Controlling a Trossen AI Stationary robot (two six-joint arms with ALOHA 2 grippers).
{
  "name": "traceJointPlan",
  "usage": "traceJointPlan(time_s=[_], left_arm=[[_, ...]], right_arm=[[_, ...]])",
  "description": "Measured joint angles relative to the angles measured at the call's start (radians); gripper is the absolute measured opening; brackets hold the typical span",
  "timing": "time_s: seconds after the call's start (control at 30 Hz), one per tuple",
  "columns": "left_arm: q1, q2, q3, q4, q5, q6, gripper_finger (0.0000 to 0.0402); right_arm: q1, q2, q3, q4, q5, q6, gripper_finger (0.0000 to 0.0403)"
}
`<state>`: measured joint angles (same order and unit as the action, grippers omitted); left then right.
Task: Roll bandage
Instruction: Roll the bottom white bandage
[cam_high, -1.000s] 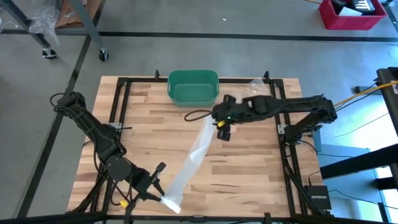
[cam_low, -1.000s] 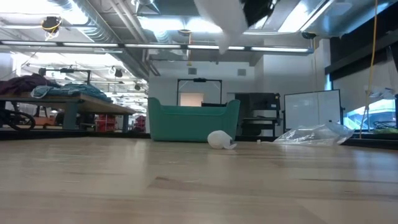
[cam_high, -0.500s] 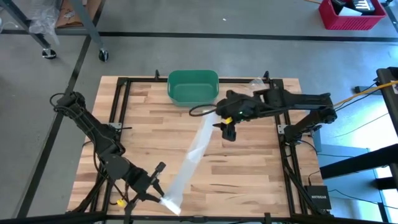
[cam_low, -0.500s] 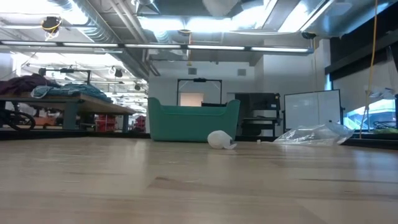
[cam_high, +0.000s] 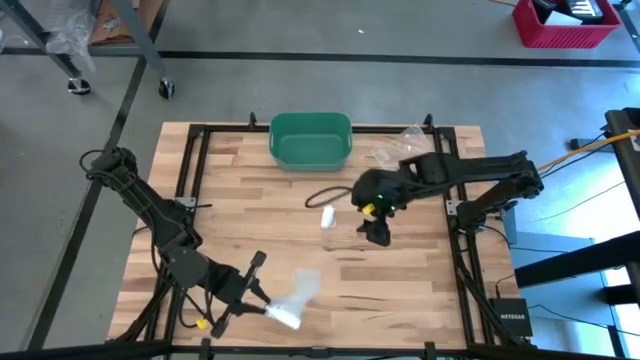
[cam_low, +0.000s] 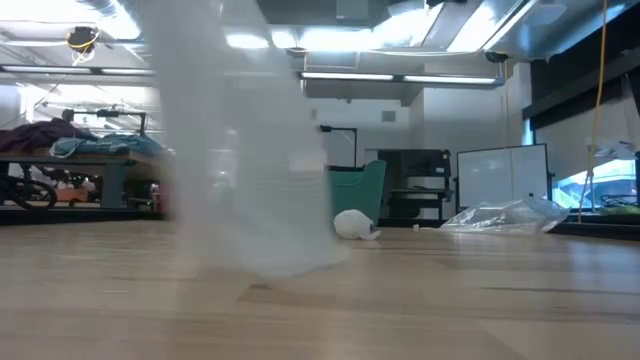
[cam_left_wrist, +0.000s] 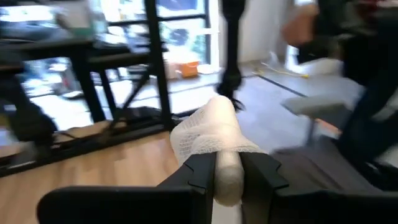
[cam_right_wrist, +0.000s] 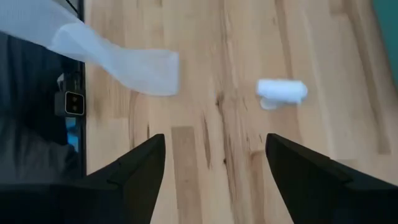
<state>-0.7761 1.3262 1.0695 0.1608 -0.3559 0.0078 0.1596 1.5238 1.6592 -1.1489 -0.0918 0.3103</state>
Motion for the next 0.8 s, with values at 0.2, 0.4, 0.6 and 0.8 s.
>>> traceJointPlan(time_s=[0.2,0.4,0.6,0.8], left_arm=[[-0.004,-0.001,0.080,0.078,-0.264,-0.013,0.0045],[0.017,-0.001,0.172,0.093,-0.473,0.213,0.0045],[0.051,0.000,0.184,0.091,-0.479,0.307,0.0045],[0.098,0.000,0.184,0.111,-0.474,0.282,0.0045]], right_arm=[[0.133,-0.054,0.000,0.045,0.109,-0.045,0.0280],[0.250,-0.114,-0.031,0.261,0.343,-0.120,0.0280],[0.322,-0.129,-0.280,0.756,0.445,-0.319,0.0280],[0.281,-0.097,-0.635,1.435,0.455,-0.362,0.0280]])
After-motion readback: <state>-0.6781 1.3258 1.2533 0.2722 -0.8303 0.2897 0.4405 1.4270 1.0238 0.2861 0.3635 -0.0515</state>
